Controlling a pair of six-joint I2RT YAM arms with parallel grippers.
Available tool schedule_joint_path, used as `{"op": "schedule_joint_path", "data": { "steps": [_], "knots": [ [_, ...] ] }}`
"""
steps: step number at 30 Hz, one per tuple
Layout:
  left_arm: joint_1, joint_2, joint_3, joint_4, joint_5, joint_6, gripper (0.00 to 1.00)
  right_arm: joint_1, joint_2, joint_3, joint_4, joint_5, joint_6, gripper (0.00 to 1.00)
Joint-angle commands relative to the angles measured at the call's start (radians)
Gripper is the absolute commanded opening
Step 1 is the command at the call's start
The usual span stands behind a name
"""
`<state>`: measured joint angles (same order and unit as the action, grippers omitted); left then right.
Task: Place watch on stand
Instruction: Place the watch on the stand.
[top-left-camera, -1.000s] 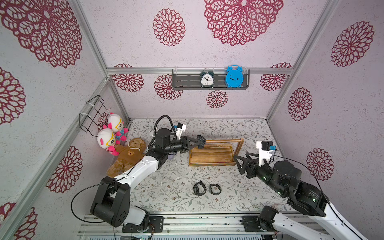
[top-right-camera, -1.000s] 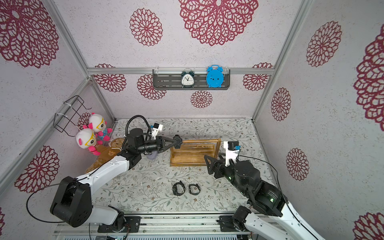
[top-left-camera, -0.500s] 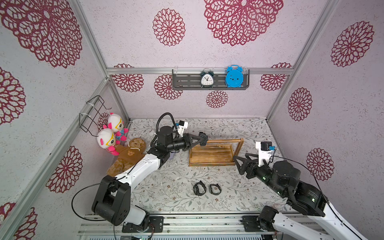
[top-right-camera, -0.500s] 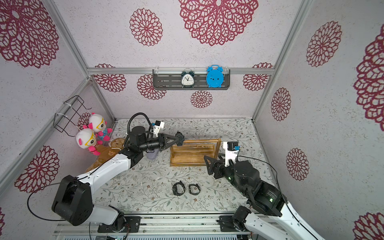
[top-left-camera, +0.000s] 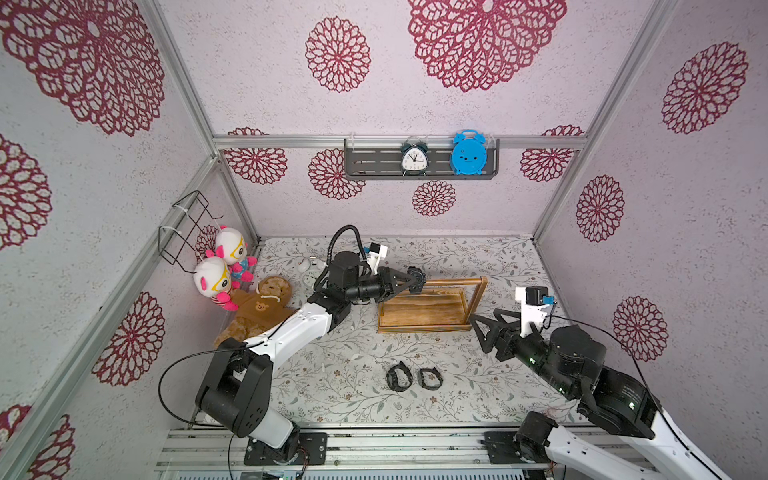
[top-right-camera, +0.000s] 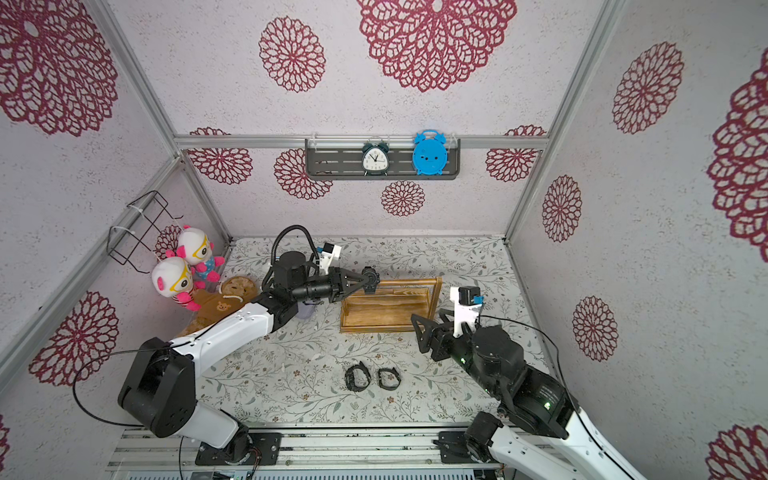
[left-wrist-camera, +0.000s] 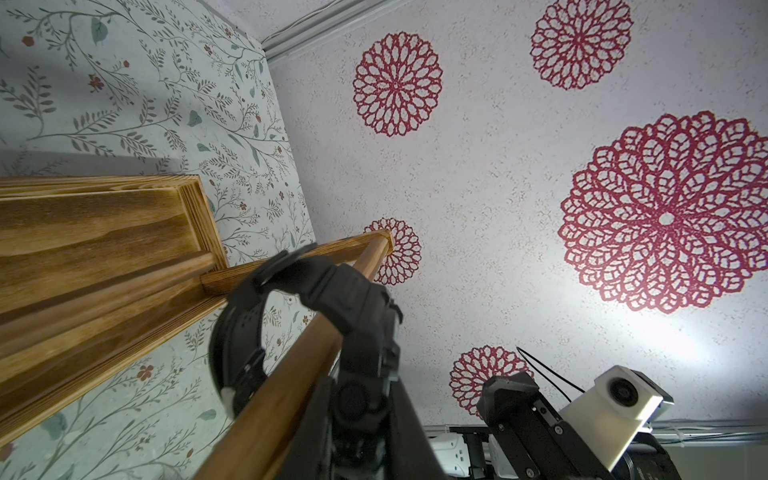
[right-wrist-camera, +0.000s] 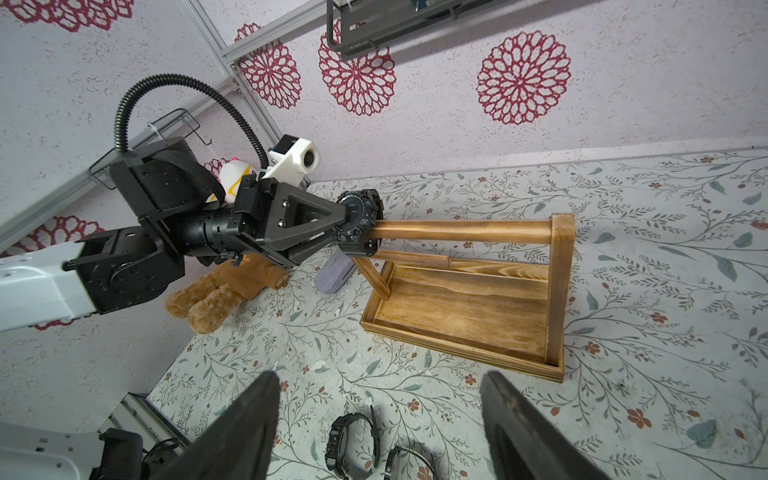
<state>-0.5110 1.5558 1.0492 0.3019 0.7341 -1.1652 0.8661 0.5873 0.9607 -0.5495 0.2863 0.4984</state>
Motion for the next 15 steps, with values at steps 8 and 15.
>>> {"op": "schedule_joint_path", "data": {
  "steps": [8,15],
  "knots": [
    [-0.072,0.074,0.103,-0.027,-0.069,-0.005,0.0,-0.005,-0.045,0.005,-0.044,0.052,0.023,0.79],
    [-0.124,0.13,0.198,-0.122,-0.141,0.043,0.0,-0.006,-0.056,0.0,-0.047,0.057,0.031,0.79]
  ]
}}
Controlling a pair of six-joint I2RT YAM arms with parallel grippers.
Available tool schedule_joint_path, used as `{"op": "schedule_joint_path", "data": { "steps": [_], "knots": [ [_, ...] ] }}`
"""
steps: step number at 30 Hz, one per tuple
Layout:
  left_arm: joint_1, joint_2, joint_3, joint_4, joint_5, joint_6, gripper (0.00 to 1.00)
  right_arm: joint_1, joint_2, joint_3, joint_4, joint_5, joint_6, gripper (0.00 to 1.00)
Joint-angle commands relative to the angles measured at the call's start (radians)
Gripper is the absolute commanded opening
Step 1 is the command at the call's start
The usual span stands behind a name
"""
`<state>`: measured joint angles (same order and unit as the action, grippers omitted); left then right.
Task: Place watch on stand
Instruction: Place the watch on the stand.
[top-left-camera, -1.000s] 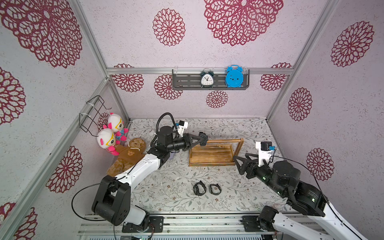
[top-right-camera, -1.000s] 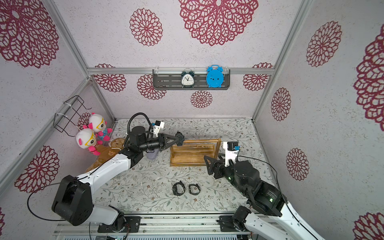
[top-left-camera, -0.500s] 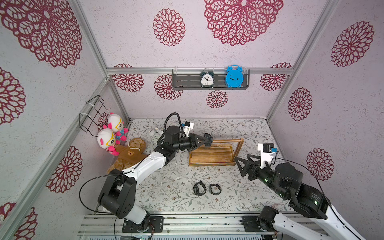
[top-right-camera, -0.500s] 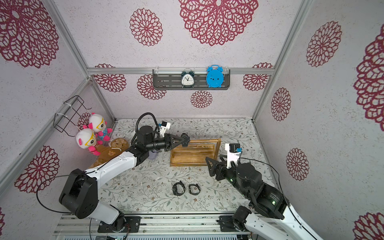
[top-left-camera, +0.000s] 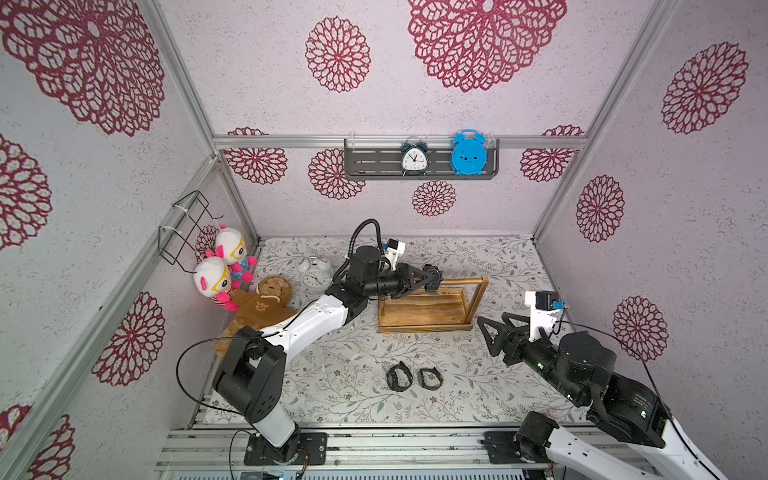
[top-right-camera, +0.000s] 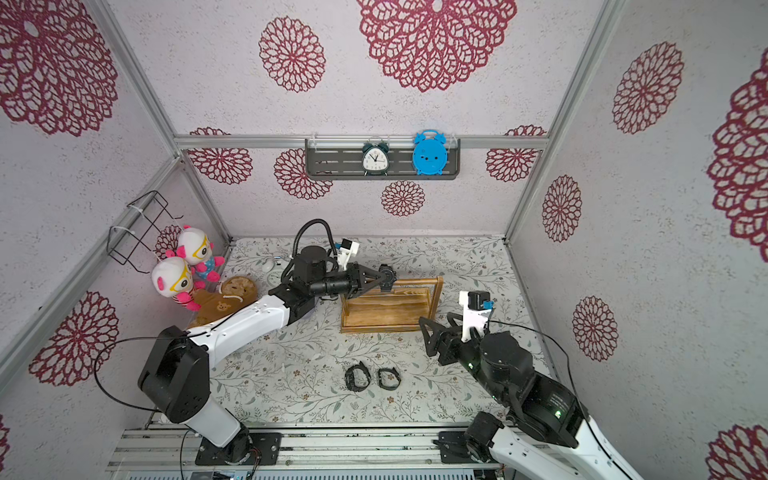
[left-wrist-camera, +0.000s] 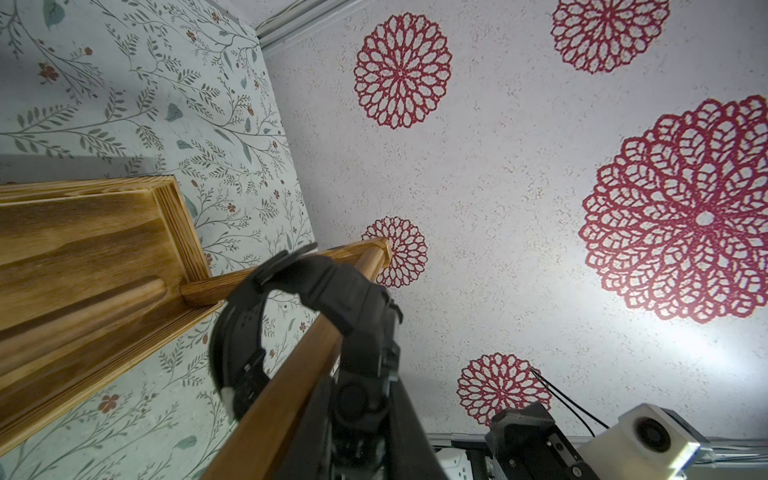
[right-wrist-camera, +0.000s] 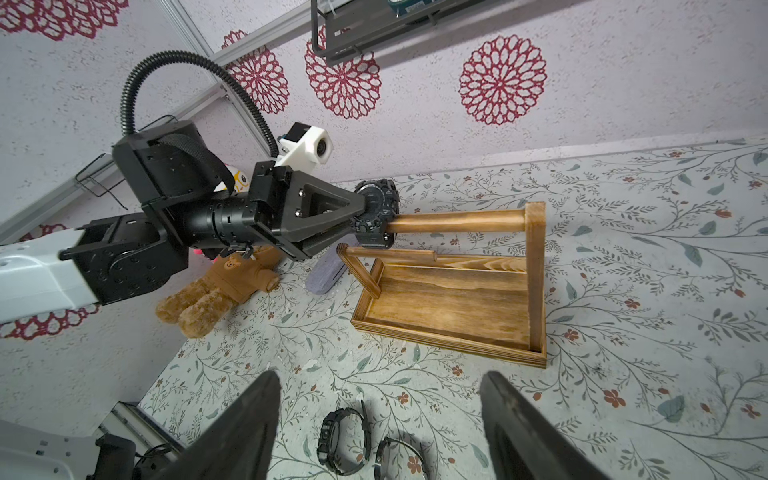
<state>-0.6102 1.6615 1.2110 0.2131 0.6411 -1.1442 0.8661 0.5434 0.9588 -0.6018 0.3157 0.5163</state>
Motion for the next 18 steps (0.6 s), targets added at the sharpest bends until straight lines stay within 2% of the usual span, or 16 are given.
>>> {"op": "schedule_joint_path", "data": {
  "steps": [1,10,15,18],
  "knots": [
    [-0.031,0.035,0.045,-0.034,-0.057,0.021,0.0,-0.004,-0.012,0.001,0.004,0.027,0.013,0.79],
    [-0.068,0.115,0.117,-0.021,-0.083,0.0,0.0,-0.005,-0.029,0.011,-0.023,0.037,0.016,0.79],
    [-0.076,0.114,0.121,-0.021,-0.094,-0.001,0.0,-0.005,-0.035,0.009,-0.032,0.039,0.022,0.79],
    [-0.082,0.109,0.12,-0.027,-0.102,0.004,0.23,-0.005,-0.033,0.005,-0.029,0.037,0.027,0.79]
  ]
}}
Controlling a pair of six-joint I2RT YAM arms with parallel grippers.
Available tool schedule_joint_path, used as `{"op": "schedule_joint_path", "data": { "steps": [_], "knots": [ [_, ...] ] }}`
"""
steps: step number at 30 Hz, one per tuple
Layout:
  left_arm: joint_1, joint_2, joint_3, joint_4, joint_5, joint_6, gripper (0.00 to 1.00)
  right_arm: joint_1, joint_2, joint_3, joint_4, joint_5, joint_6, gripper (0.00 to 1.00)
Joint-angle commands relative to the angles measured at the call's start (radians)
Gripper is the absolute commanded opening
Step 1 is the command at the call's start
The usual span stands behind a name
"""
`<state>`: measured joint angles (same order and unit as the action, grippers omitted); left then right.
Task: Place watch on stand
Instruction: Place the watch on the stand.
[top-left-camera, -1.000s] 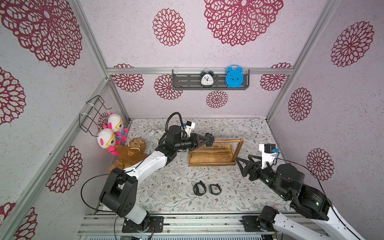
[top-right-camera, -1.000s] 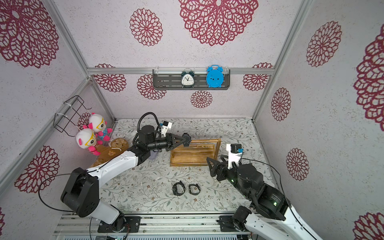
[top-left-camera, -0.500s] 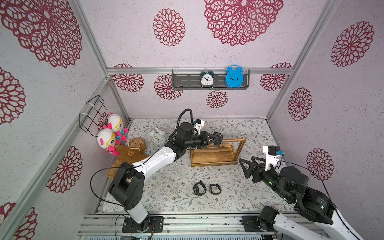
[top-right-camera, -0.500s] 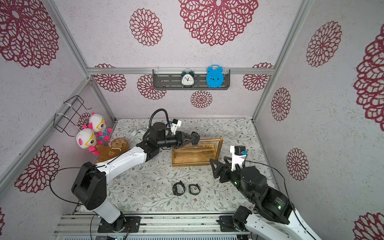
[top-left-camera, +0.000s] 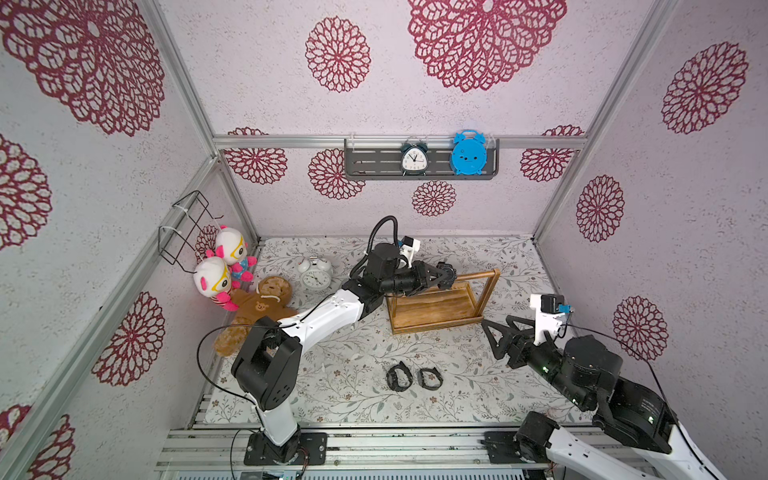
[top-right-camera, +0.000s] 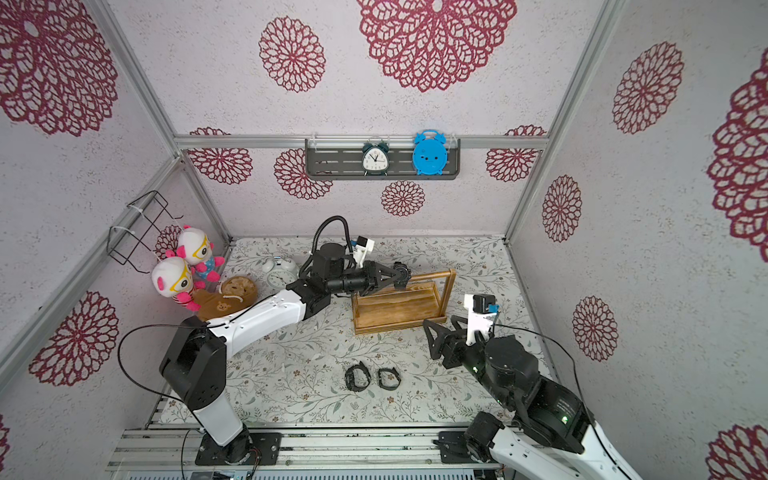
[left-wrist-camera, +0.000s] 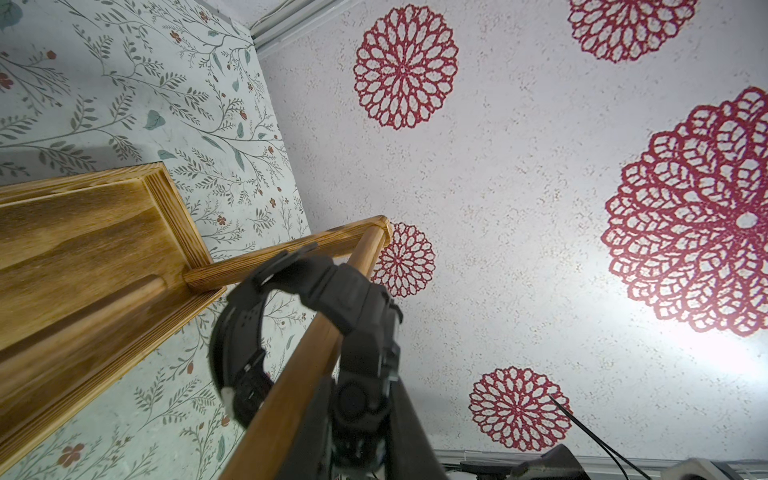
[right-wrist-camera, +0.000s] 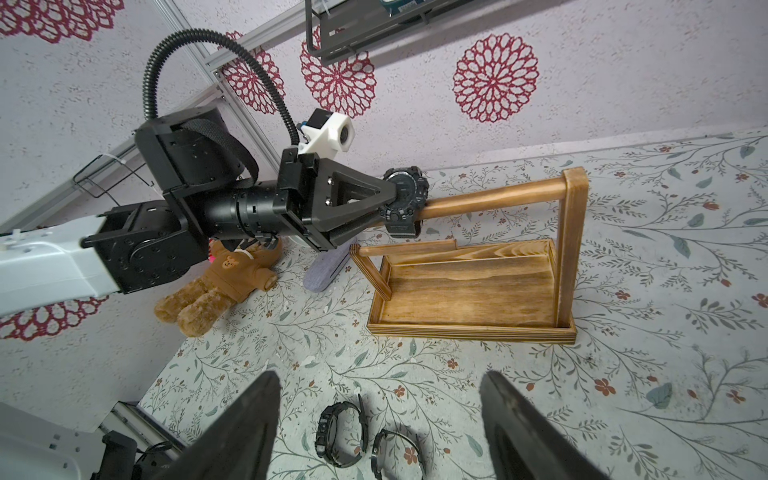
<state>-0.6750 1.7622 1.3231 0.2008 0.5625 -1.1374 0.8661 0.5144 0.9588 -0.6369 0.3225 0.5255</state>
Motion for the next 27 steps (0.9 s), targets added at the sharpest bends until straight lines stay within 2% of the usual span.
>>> {"op": "schedule_joint_path", "data": {
  "steps": [1,2,6,8,10,11,12,15,27],
  "knots": [
    [-0.018,0.004,0.008,-0.02,-0.028,0.002,0.33,-0.005,-0.004,0.003,0.009,0.029,0.02,0.79],
    [-0.02,0.001,0.009,-0.031,-0.032,0.007,0.43,-0.004,-0.003,0.001,0.011,0.027,0.022,0.79],
    [-0.022,-0.01,0.01,-0.075,-0.049,0.032,0.59,-0.004,0.004,0.005,0.014,0.024,0.025,0.79],
    [-0.023,-0.02,0.01,-0.1,-0.059,0.05,0.72,-0.005,0.007,0.006,0.013,0.024,0.026,0.79],
    [-0.024,-0.032,0.01,-0.124,-0.071,0.067,0.77,-0.005,0.01,0.006,0.014,0.021,0.029,0.79],
    [-0.023,-0.041,0.011,-0.14,-0.078,0.078,0.88,-0.004,0.013,0.006,0.016,0.019,0.031,0.79],
    [-0.023,-0.046,0.013,-0.156,-0.086,0.089,0.92,-0.004,0.015,0.006,0.016,0.018,0.032,0.79],
    [-0.024,-0.066,0.024,-0.226,-0.115,0.132,0.98,-0.004,0.027,0.006,0.02,0.012,0.036,0.79],
    [-0.024,-0.154,0.032,-0.377,-0.222,0.274,0.97,-0.004,0.075,0.003,0.045,0.004,0.035,0.79]
  ]
}}
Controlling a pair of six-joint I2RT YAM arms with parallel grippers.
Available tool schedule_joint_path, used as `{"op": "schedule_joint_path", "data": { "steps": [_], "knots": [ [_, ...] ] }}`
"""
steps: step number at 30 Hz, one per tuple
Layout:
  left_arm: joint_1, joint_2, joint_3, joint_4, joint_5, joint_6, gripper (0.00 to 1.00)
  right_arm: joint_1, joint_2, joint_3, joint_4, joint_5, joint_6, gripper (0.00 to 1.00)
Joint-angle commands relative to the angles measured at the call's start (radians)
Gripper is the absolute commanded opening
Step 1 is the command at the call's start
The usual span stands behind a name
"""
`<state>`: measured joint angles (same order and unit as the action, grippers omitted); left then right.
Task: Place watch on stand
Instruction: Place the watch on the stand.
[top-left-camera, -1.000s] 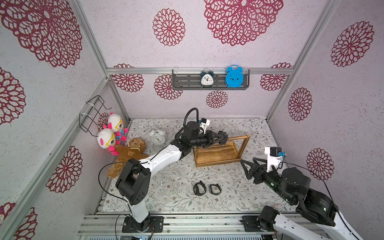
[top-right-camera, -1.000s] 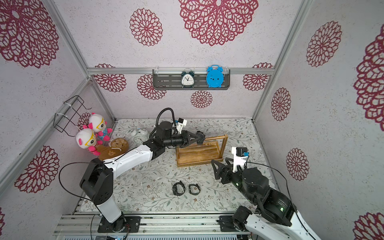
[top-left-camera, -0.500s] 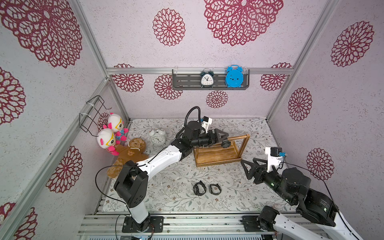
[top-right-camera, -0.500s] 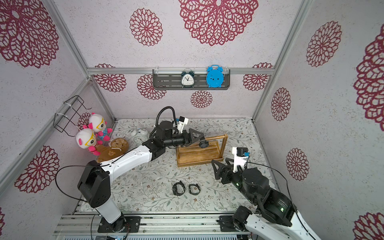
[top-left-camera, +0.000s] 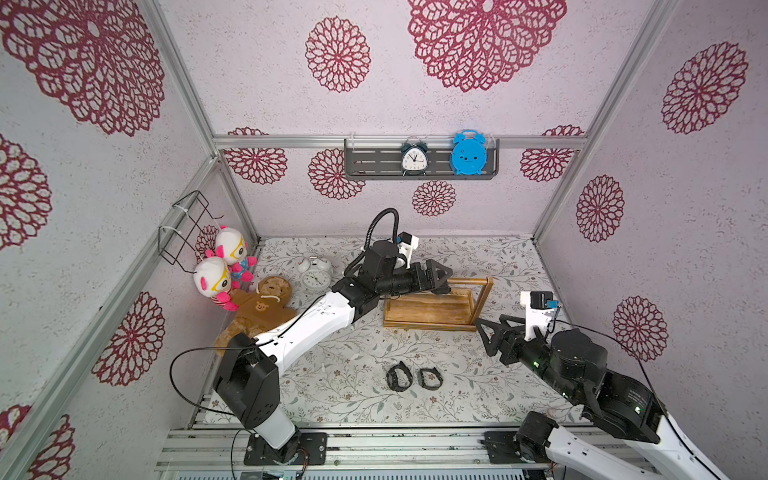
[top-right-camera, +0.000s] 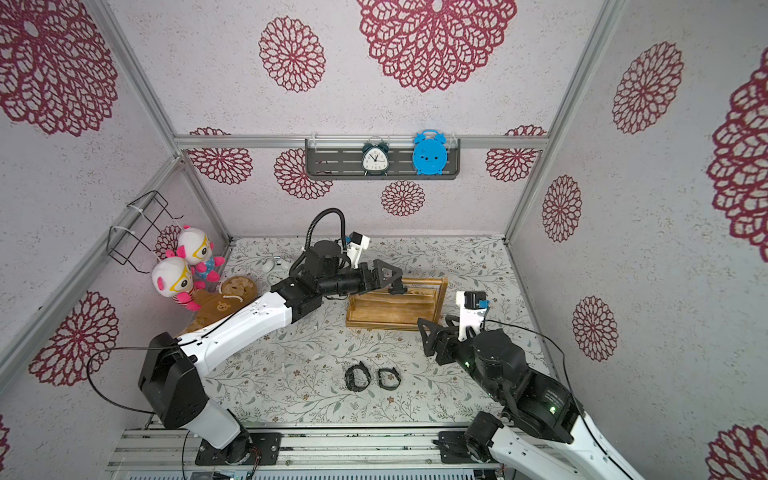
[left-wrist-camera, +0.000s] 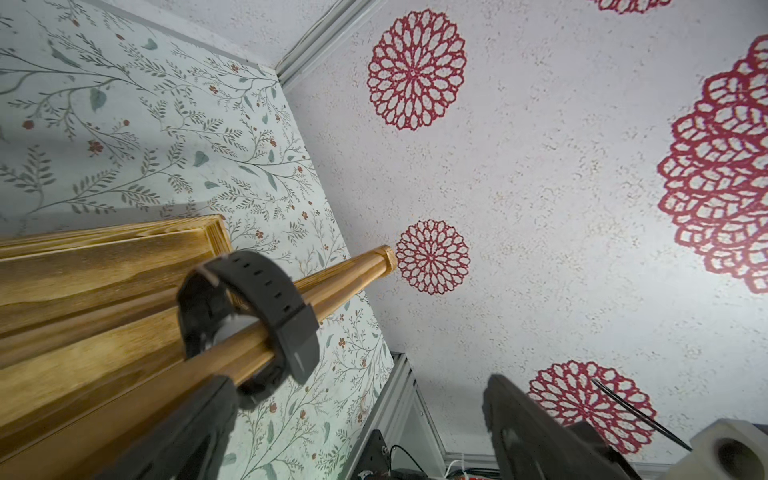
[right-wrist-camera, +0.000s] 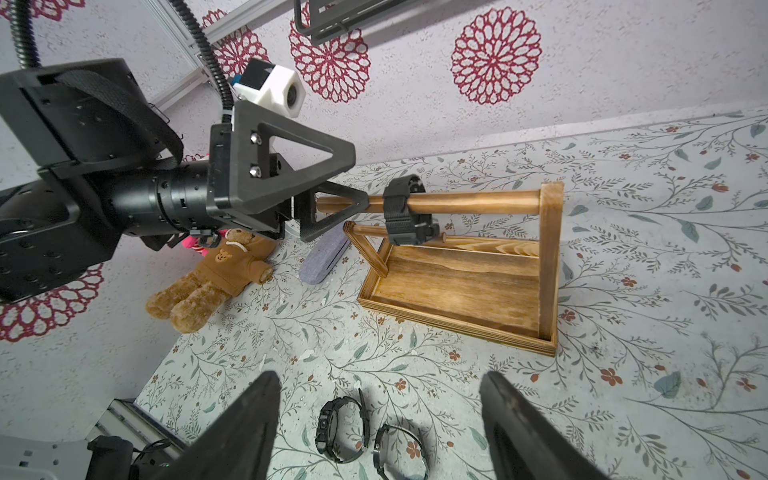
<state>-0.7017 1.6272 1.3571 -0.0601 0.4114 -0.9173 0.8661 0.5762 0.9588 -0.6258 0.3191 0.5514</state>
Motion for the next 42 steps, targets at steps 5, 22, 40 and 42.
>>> {"op": "schedule_joint_path", "data": {
  "steps": [5,22,40,42],
  "knots": [
    [0.002,-0.071,-0.013,-0.117,-0.103,0.121,0.97,-0.005,0.027,-0.01,0.042,0.015,-0.004,0.79],
    [0.002,-0.303,-0.102,-0.177,-0.213,0.405,0.97,-0.006,0.03,-0.055,0.046,0.044,-0.04,0.82],
    [0.007,-0.787,-0.547,-0.337,-0.47,0.307,0.97,-0.001,0.136,-0.149,0.061,-0.288,-0.011,0.79],
    [0.007,-0.837,-0.607,-0.339,-0.484,0.251,0.97,0.007,0.148,-0.168,0.083,-0.332,0.014,0.78]
  ]
}}
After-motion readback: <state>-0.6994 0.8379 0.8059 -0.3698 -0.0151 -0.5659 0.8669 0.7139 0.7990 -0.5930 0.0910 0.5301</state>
